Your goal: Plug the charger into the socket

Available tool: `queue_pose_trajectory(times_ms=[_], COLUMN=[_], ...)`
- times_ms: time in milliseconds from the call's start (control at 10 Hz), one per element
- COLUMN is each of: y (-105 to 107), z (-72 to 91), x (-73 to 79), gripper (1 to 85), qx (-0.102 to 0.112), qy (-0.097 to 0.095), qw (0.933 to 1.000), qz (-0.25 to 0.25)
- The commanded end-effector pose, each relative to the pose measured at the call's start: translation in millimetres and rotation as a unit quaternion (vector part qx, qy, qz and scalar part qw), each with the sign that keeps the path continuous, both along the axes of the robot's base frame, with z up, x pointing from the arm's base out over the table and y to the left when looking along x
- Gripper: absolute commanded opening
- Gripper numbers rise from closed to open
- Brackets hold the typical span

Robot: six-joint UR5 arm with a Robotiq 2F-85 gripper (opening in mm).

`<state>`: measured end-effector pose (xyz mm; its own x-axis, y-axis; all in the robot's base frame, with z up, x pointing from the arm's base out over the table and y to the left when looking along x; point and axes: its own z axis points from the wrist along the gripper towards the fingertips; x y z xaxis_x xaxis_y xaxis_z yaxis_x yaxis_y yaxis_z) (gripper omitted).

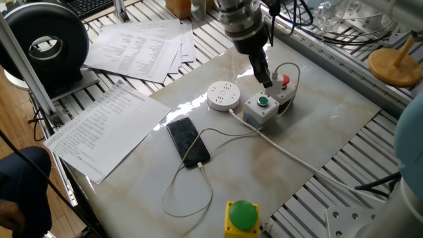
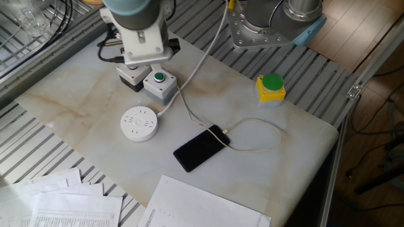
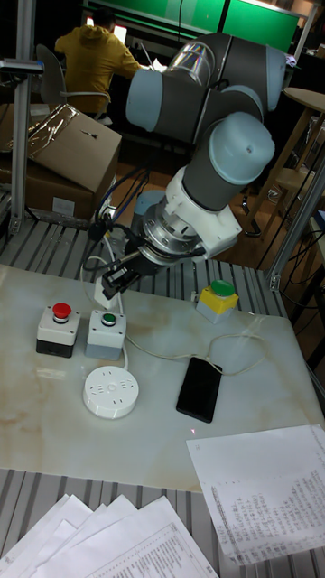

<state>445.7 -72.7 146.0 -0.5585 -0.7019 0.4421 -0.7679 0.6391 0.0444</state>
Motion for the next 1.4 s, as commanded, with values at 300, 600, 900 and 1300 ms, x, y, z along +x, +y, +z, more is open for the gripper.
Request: queue_pose_trajectory(times_ms=[300,600,900,1300], y=[-9,-8,-2,1], z=[-14.6,-22.9,-29.1,-32.0], x=[6.3,9.6,11.5,13.6], gripper=[1.0,1.0,1.0,1.0], qx=[-0.013,-0.008,-0.002,0.004], qy=[-0.009,-0.014,-0.019,-0.022], qw=[0.9996,0.9996,0.9996,0.9996], qz=[0.023,0.025,0.021,0.020])
